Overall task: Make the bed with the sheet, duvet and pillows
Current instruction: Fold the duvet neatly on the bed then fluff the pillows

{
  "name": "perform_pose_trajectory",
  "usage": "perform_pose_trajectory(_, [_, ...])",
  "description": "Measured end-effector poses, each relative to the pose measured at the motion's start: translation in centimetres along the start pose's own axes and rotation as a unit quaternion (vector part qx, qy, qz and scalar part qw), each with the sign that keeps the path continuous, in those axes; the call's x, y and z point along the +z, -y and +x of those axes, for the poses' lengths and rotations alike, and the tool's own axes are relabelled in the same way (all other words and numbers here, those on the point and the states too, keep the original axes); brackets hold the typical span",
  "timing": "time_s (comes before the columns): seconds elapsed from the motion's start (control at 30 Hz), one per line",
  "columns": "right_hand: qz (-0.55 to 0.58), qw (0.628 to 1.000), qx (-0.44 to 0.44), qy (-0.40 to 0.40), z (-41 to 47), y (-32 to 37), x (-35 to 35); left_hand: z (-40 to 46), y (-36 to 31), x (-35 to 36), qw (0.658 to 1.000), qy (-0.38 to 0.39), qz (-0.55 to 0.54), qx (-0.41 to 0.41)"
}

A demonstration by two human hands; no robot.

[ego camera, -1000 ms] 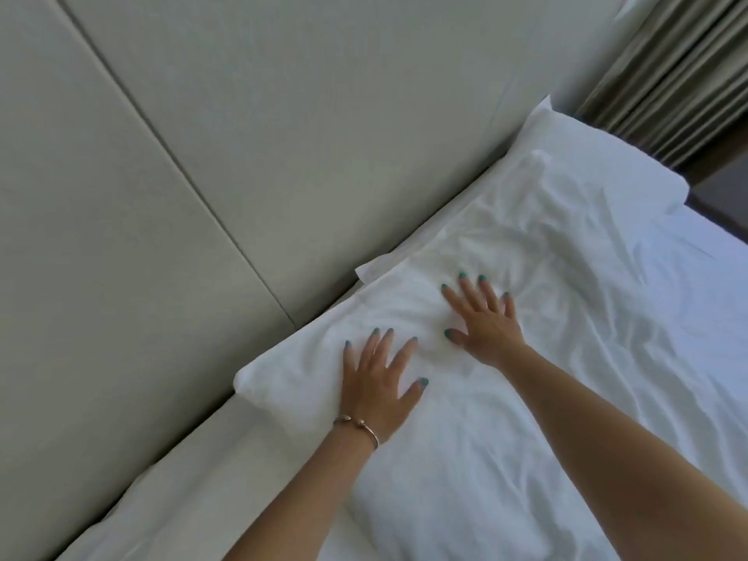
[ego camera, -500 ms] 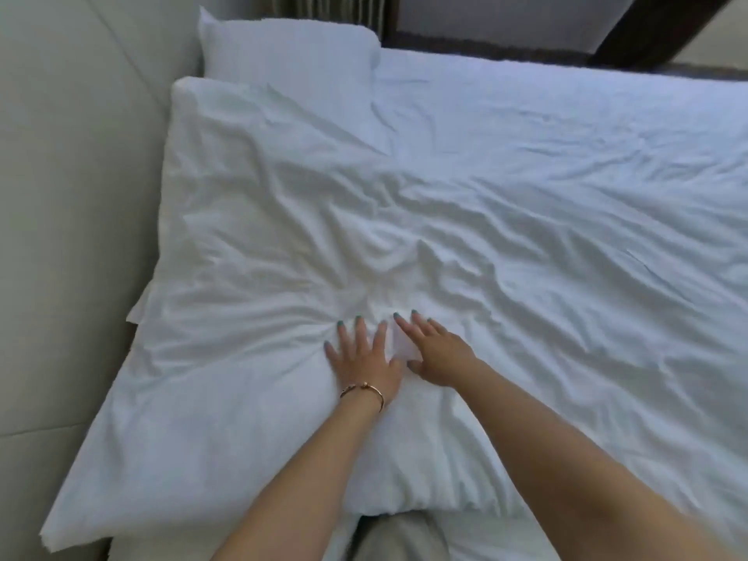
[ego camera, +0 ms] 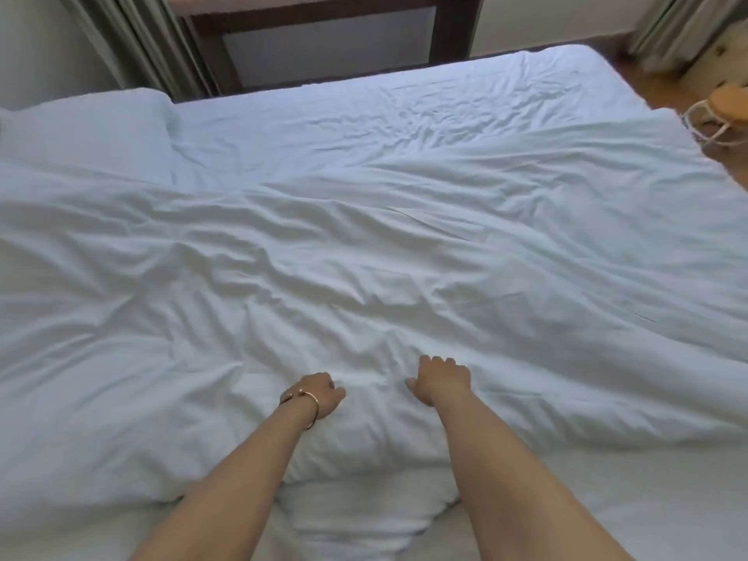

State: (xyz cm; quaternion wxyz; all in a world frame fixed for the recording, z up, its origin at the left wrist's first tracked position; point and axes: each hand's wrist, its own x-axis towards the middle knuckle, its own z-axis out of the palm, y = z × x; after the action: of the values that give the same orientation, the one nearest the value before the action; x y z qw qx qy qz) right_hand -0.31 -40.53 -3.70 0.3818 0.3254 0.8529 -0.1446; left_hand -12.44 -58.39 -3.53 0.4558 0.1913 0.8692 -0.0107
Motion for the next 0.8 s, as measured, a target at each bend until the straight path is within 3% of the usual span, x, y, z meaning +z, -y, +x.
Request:
perform_pose_trajectory(0.13, [0.068,0.997,-0.031,0.037,-1.1,-9.1,-0.6,-2.6,-6.7,0.4,0.998,-0.036,0.026,-0.039])
perform_pose_trajectory(0.3, [0.072,0.997,-0.014,0.019,-0.8,-16.5,-3.6,-2.6,-15.1,-1.8,0.997,-0.076,-0.002,-0.004])
perform_pose_trajectory(0.6, [0.050,0.998,0.000,-0.030,2.6,-13.5,-6.5,2.4,-19.1,-3.1,0.988,-0.099,-0.061,0.101])
perform_pose_trajectory(0.8, [0.152,0.982,0.086,-0.076,2.0,-11.8,-10.0,4.0,-19.0,-8.5,0.979,-0.098,-0.057,0.168])
